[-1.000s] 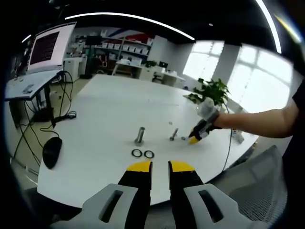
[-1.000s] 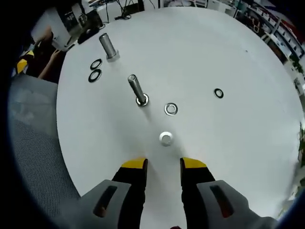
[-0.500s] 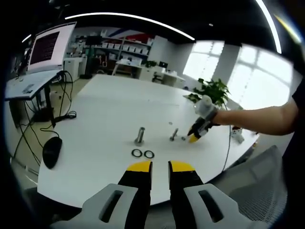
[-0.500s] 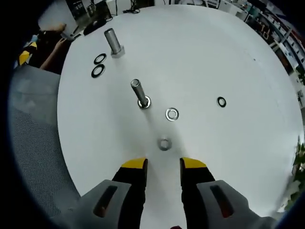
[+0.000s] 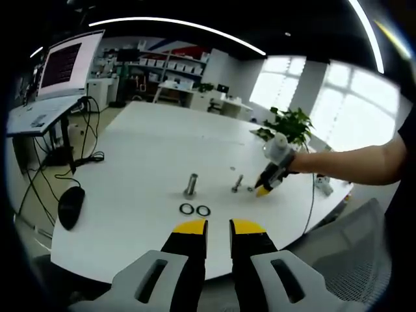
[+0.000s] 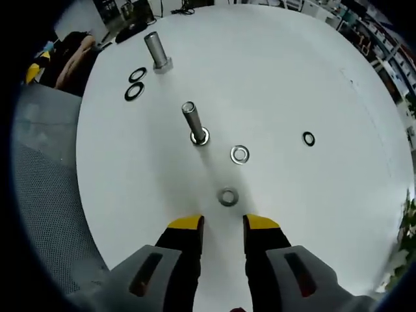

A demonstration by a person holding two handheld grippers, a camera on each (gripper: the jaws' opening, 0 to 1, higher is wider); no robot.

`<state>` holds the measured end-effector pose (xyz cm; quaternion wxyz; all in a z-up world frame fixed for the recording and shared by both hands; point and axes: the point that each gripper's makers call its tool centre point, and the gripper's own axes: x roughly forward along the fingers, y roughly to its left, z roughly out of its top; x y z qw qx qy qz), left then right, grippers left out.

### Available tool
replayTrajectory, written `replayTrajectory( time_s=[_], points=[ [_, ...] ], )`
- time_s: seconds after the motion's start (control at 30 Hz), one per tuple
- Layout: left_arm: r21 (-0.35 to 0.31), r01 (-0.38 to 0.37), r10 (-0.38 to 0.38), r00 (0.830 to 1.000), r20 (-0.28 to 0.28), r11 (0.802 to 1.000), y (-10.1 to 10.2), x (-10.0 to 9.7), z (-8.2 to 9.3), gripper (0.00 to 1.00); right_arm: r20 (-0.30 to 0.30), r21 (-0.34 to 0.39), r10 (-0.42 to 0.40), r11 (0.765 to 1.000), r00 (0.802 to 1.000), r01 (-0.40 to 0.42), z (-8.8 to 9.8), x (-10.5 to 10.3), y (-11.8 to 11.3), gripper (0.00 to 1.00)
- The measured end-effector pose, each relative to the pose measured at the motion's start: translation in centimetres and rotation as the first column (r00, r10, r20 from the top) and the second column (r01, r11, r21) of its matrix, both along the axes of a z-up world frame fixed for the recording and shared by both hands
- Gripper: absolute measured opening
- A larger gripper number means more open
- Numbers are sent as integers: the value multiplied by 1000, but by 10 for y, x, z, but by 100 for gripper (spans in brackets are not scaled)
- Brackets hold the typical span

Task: Place the washer onto the threaded stud by aligning its center hole with the stud, sliding it down to the base, and recovering from edge contact or off-axis alignment until the washer reaches the visible bottom stop.

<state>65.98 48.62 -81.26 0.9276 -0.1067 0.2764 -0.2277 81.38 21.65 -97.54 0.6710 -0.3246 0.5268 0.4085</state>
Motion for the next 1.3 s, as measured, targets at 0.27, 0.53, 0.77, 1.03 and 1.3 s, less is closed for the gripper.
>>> replayTrajectory(
  time_s=[0.27,0.53,0.77,1.03,1.3],
  points=[
    [2,1,-1,1000,-2,1000,0,0,0,11,0,-13,46,999,999,-46,0,-1,2,16],
    [3,2,-2,1000,-3,1000,-1,0,-1,11,-9,10,2,1000,1000,-2,0,3,4,19],
    [3,1,-1,1000,-4,1000,0,0,-1,11,0,14,-21,1000,1000,21,0,8,6,28],
    [2,0,0,1000,-4,1000,0,0,-1,11,1,11,-16,1000,1000,16,1,11,8,28],
    [4,2,-2,1000,-7,1000,0,0,-1,11,3,-2,42,999,999,-42,1,11,13,19]
  ],
)
